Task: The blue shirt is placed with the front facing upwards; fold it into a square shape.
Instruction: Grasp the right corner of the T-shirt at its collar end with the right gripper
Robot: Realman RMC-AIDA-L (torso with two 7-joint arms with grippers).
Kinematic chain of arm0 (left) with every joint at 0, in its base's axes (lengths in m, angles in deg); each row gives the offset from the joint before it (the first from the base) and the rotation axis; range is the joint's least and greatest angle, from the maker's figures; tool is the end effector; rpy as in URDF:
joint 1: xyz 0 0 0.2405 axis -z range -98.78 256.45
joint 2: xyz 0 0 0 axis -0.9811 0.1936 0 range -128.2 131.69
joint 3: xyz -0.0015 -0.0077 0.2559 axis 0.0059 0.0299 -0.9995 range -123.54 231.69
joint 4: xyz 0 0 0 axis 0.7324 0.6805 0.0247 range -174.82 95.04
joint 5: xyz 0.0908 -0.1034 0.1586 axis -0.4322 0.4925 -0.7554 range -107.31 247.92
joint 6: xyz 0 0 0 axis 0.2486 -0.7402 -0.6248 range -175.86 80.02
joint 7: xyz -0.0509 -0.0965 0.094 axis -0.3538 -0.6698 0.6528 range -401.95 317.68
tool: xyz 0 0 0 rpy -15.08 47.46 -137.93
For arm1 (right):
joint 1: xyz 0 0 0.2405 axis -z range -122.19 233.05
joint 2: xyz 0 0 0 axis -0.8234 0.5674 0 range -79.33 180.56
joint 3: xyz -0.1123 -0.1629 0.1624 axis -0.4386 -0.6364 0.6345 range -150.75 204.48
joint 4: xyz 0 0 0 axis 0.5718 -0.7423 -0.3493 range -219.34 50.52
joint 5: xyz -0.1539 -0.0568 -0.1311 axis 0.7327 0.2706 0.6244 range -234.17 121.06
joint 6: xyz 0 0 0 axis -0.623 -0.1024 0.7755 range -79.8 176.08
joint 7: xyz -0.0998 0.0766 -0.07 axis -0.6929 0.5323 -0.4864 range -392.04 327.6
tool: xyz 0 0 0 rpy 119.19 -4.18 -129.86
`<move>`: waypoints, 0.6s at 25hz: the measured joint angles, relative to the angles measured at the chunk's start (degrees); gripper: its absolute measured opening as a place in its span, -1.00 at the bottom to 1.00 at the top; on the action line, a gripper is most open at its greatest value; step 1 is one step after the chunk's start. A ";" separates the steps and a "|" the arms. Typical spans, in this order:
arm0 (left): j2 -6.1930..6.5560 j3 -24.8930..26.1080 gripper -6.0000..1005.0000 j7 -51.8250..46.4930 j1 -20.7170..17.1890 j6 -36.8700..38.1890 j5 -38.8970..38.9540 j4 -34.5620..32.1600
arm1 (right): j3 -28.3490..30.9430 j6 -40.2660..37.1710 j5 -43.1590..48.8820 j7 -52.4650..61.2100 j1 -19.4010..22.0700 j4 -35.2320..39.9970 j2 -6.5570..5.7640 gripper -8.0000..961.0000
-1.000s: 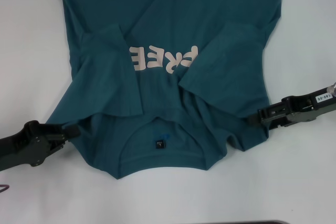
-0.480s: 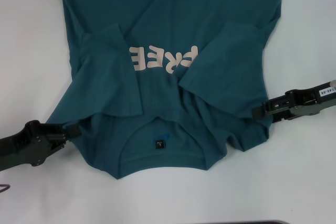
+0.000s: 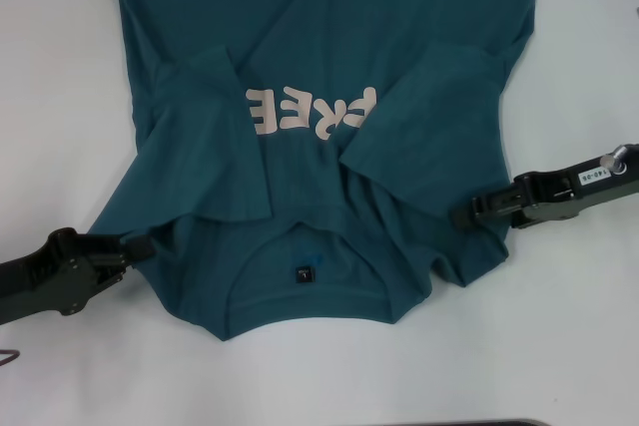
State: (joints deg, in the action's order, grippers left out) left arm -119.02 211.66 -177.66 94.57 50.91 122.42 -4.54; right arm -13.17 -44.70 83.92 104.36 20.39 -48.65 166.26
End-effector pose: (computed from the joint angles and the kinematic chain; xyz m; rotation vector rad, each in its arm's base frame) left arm -0.3442 0.2197 -0.0018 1.8426 2.3457 0.8943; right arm 0.2944 0.3145 -0.0030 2.4144 -1.9981 -0.1096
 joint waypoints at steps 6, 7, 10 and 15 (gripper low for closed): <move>0.00 0.08 -0.97 -0.02 0.10 0.27 0.01 0.17 | -0.30 -0.25 -0.27 0.31 -0.19 -0.08 0.08 0.68; 0.00 0.10 -0.97 -0.04 0.10 0.31 0.03 0.19 | -0.25 -0.46 -0.24 0.45 -0.08 -0.06 -0.05 0.68; 0.00 0.16 -0.97 -0.06 0.14 0.38 0.04 0.23 | -0.32 -0.61 -0.05 0.54 0.39 0.29 -0.38 0.68; 0.00 0.18 -0.96 -0.09 0.24 0.44 0.08 0.21 | -0.63 -0.61 0.89 0.68 0.85 0.44 -0.51 0.47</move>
State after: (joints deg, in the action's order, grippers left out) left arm -119.02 211.84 -177.74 94.81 51.35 122.50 -4.33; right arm -13.81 -45.30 84.82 105.04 21.24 -48.21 165.75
